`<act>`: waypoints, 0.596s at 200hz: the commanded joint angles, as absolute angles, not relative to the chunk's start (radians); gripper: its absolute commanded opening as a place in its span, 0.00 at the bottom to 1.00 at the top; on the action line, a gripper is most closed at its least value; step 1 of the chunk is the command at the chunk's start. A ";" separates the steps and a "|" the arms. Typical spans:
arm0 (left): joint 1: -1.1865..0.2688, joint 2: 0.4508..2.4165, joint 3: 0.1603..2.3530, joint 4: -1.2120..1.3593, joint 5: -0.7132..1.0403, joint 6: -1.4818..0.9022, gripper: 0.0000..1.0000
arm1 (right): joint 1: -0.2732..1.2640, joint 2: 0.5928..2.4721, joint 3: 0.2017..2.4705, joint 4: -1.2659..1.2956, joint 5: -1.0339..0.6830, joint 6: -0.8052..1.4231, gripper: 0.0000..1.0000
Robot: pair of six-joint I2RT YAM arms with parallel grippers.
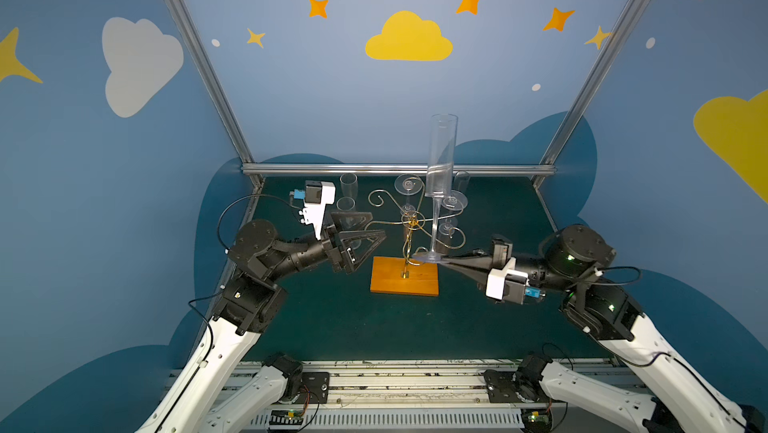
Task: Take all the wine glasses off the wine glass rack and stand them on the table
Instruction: 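Raise the flute glass upright with the right gripper while the left gripper reaches toward it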
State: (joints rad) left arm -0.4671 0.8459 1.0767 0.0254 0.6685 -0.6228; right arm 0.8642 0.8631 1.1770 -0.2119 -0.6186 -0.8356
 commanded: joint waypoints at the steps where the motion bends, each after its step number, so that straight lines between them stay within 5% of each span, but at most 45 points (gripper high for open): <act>1: -0.508 0.861 1.074 0.093 0.747 -0.632 0.90 | 0.922 0.888 1.166 -0.175 -0.544 -1.018 0.00; 37: -0.576 0.905 1.095 0.086 0.818 -0.600 0.82 | 1.007 0.930 1.160 -0.157 -0.468 -1.127 0.00; 119: -0.620 0.940 1.083 0.124 0.802 -0.604 0.36 | 1.095 0.930 1.121 -0.126 -0.354 -1.231 0.00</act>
